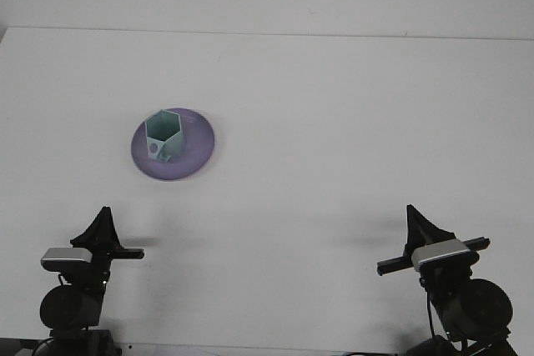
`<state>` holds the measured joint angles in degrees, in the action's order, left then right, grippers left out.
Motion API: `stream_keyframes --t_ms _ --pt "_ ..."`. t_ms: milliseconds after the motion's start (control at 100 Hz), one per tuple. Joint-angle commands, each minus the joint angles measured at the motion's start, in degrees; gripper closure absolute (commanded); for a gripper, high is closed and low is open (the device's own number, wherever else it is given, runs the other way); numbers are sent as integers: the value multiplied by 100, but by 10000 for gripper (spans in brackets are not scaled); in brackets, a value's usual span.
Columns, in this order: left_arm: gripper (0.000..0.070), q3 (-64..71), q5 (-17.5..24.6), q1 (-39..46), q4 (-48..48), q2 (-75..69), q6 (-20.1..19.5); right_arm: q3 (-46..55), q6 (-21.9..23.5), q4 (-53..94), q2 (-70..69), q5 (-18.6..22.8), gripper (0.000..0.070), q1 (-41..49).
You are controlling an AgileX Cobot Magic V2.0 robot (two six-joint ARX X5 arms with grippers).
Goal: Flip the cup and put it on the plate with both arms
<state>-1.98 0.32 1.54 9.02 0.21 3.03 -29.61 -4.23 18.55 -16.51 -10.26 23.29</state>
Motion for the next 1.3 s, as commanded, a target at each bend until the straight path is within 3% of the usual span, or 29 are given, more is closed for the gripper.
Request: stream_keyframes --t_ms 0,710,830,880,1000,1070,1290 --pt "685 118 9 4 55 -2 -63 -37 -11 -55 -2 -9 700 26" --pt "685 118 7 4 48 -2 -61 -37 -20 -61 -2 -22 700 26" --pt "685 118 7 4 48 -2 -61 133 -391 -131 85 -66 700 -214" --pt "685 118 7 4 50 -2 -61 376 -503 -439 173 70 700 -481" --pt "685 118 7 4 48 -2 -61 1259 -490 -1333 588 1045 700 -1335" --pt "685 118 7 4 50 -2 -61 1725 -485 -1690 828 1379 700 -1683" --pt "685 118 7 4 48 -2 -61 2586 -654 -1810 1432 1309 700 -1919"
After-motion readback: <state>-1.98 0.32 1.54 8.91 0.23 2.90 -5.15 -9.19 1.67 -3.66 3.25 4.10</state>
